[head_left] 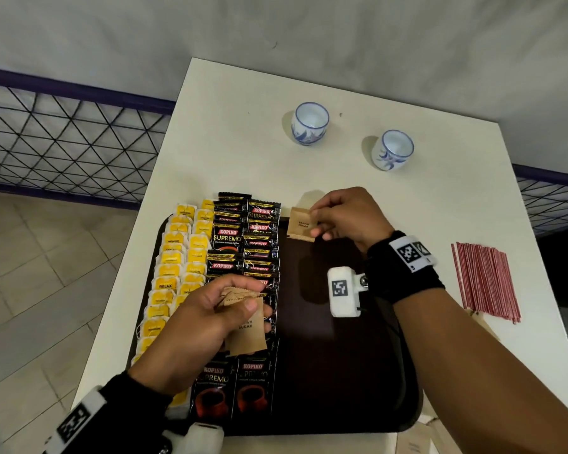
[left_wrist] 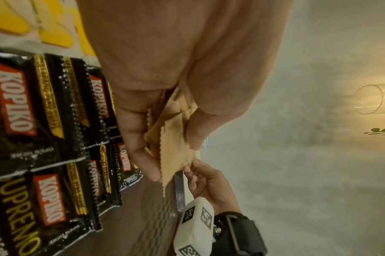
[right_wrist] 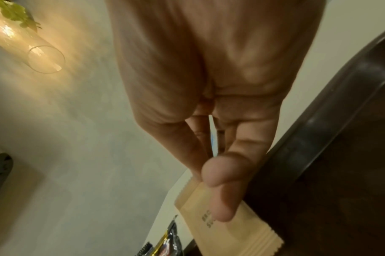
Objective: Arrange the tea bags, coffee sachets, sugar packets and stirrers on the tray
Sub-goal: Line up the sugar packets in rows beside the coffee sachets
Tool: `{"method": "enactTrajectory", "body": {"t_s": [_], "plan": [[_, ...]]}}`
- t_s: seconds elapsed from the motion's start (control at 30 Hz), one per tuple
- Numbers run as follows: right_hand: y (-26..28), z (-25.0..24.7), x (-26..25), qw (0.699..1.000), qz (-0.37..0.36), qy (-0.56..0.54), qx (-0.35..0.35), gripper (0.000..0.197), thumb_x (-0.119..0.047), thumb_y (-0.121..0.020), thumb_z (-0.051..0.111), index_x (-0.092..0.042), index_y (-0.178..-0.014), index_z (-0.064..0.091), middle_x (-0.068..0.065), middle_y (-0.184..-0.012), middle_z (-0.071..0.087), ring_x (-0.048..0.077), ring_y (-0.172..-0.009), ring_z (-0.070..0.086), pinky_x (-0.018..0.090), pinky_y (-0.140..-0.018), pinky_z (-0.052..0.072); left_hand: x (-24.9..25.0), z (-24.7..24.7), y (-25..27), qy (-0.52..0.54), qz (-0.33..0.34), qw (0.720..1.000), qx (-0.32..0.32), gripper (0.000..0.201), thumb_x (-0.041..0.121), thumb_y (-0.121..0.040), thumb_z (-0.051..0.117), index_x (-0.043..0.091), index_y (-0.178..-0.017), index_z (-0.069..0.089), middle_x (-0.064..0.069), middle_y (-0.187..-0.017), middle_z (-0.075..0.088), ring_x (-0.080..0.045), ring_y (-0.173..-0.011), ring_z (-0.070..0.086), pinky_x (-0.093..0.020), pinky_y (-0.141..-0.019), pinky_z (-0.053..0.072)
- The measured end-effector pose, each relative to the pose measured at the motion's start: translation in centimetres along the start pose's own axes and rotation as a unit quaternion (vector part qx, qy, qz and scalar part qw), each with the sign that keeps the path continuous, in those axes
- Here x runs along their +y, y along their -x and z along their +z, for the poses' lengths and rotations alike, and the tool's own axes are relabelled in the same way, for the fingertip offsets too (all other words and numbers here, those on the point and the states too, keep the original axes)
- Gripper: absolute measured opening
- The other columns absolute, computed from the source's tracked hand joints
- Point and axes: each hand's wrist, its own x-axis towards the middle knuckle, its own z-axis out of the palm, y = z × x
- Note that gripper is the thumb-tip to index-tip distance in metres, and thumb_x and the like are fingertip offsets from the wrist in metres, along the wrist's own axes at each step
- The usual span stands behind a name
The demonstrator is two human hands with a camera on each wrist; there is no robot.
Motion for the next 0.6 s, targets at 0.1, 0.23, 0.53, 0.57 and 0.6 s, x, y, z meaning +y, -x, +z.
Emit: {"method": "enactTrajectory", "body": {"t_s": [0.1,0.23,0.53,0.57,0.6], "plan": [[-0.9,0.4,-0.2,1.0,0.013,0.014,-0.009,0.007,0.01,-0.084,0.064,0.007,-0.091,0.065,0.02,-0.069,0.067,0.025,-0.057,0.07,0.022,-0.043,0.05,-0.1,-0.1,0.1,-0.004,-0.004,1.0,-0.004,0.022,0.004,-0.096,0.06,0.014,-0.114,0.068,-0.017,-0.1,0.077,-0.034,-0.092,0.076,-0.049,-0.084,0.062],[-1.4,1.0,-0.3,0.999,0.024,0.023,-0.012,0.009,0.011,-0.085,0.062,0.002,-0.086,0.063,0.017,-0.065,0.067,0.025,-0.057,0.071,0.023,-0.042,0.05,-0.3,-0.1,0.2,-0.008,-0.009,1.0,-0.012,0.022,0.005,-0.096,0.06,0.015,-0.115,0.068,-0.018,-0.101,0.077,-0.035,-0.093,0.076,-0.047,-0.081,0.062],[-1.6,1.5,-0.1,0.999,0.02,0.025,-0.01,0.006,0.01,-0.087,0.06,0.006,-0.09,0.063,0.019,-0.068,0.064,0.025,-0.056,0.07,0.024,-0.042,0.05,-0.6,0.2,0.2,-0.013,-0.01,1.0,-0.016,0.022,0.005,-0.096,0.06,0.012,-0.116,0.067,-0.018,-0.099,0.077,-0.035,-0.091,0.076,-0.043,-0.078,0.062],[-1.6,1.5,0.0,0.999,0.018,0.028,-0.009,0.006,0.01,-0.087,0.06,0.005,-0.088,0.063,0.019,-0.068,0.064,0.026,-0.056,0.07,0.024,-0.043,0.05,-0.6,0.2,0.2,-0.014,-0.01,1.0,-0.015,0.022,0.005,-0.096,0.06,0.013,-0.115,0.067,-0.018,-0.099,0.077,-0.035,-0.091,0.076,-0.044,-0.079,0.062],[-1.7,1.5,0.0,0.999,0.016,0.031,-0.008,0.006,0.009,-0.088,0.061,0.004,-0.087,0.063,0.018,-0.067,0.065,0.026,-0.056,0.07,0.024,-0.043,0.05,-0.6,0.2,0.1,-0.014,-0.01,1.0,-0.016,0.022,0.006,-0.096,0.061,0.013,-0.115,0.068,-0.018,-0.099,0.077,-0.035,-0.091,0.076,-0.045,-0.079,0.062]]}}
